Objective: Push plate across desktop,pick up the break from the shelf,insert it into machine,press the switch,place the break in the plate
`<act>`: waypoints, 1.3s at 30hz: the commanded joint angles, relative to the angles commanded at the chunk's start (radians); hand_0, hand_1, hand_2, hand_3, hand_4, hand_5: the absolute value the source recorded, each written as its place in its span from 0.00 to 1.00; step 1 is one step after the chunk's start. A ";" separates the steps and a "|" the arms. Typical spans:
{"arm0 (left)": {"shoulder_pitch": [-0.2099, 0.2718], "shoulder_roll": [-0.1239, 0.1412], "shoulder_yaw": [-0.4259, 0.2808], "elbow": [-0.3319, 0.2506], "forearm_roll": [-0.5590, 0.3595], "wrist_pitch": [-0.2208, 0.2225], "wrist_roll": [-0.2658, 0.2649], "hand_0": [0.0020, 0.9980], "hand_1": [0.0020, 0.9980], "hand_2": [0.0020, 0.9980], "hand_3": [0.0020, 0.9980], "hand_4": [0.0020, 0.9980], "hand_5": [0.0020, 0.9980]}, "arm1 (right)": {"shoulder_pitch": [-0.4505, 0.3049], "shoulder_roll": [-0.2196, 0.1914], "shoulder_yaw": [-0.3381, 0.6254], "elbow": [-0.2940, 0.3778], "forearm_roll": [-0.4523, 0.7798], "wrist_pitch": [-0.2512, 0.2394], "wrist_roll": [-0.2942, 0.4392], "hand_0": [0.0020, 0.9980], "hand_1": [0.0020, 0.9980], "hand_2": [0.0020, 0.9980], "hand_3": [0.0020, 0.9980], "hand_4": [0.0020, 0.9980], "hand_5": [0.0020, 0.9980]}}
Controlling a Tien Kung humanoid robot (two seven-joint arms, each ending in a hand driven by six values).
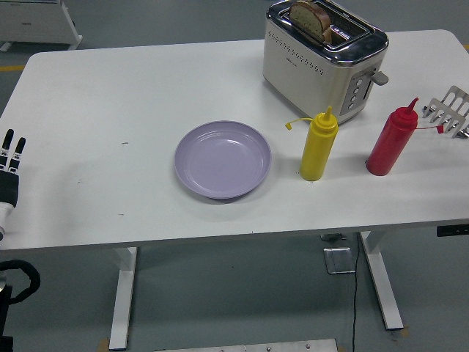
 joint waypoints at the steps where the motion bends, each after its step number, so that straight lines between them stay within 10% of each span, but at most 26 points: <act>1: 0.000 0.001 0.000 -0.003 -0.001 0.000 0.000 0.86 0.87 0.92 0.84 0.59 1.00 | -0.019 0.001 0.018 0.006 0.030 0.004 0.002 0.87 0.83 0.85 0.85 0.55 0.39; 22: 0.009 0.001 0.000 -0.011 -0.001 -0.001 0.000 0.86 0.87 0.92 0.84 0.59 1.00 | -0.140 0.022 0.092 0.041 0.163 0.015 0.007 0.85 0.80 0.82 0.82 0.57 0.44; 39: 0.009 0.002 0.007 -0.007 0.000 0.000 0.000 0.86 0.86 0.92 0.85 0.60 1.00 | 0.068 0.030 -0.170 0.037 -0.250 -0.042 0.043 0.86 0.81 0.81 0.83 0.70 0.33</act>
